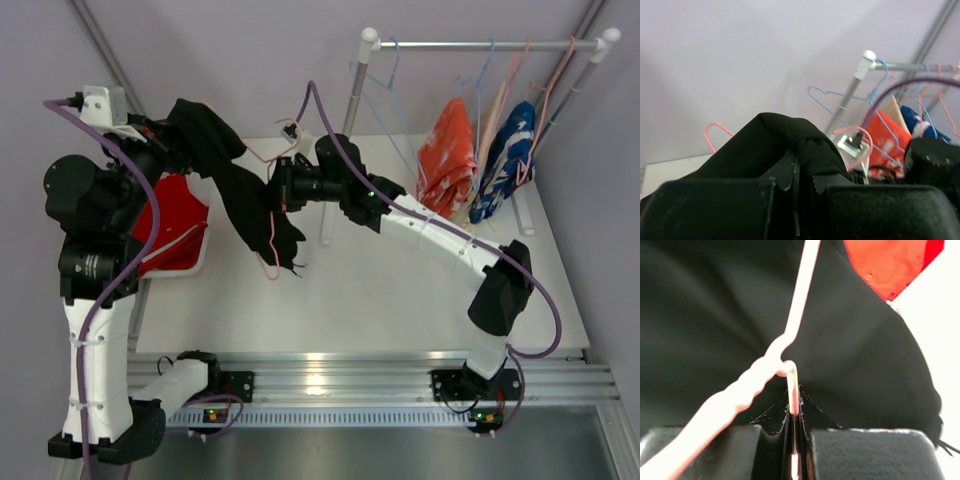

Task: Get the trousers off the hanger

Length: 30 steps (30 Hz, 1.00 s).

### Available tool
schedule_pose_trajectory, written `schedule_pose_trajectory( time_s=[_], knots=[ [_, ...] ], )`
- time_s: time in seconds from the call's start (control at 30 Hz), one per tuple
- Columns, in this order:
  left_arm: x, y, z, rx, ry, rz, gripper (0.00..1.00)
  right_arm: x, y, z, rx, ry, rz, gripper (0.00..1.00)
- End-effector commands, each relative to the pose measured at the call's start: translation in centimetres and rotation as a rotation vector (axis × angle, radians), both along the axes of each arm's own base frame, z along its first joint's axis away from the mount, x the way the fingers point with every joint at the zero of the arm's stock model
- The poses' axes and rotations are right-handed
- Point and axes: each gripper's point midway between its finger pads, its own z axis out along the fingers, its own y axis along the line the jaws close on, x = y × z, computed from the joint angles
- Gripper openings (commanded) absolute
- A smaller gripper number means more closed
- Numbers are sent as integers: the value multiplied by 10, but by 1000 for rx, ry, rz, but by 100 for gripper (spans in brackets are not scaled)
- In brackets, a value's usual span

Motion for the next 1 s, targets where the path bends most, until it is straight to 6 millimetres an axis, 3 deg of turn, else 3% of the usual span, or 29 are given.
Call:
schedule_pose_trajectory(
  time_s=[0.0, 0.17, 0.37, 0.4, 0.43, 0.53, 0.8, 0.97],
  knots=[
    [-37, 37, 108, -128, -354, 176, 0, 5, 3, -45, -110, -49, 9, 0],
    [-28, 75, 125, -146, -405, 395, 0, 5, 1, -71, -169, -39, 17, 0],
    [-40, 93, 165, -139, -507, 496, 0, 18, -7, -98, -244, -72, 2, 0],
    [-34, 95, 167, -138, -505, 512, 0, 21, -8, -102, -254, -73, 1, 0],
    [-44, 97, 179, -145, -535, 519, 0, 23, -8, -104, -261, -75, -1, 0],
    [-48, 99, 191, -145, -567, 532, 0, 32, -9, -112, -282, -71, -12, 0],
    [-66, 115, 213, -110, -665, 641, 0, 48, 0, -140, -331, -42, -30, 0],
    [-60, 134, 209, -28, -676, 797, 0, 61, -9, -161, -381, -40, -57, 0]
  ],
)
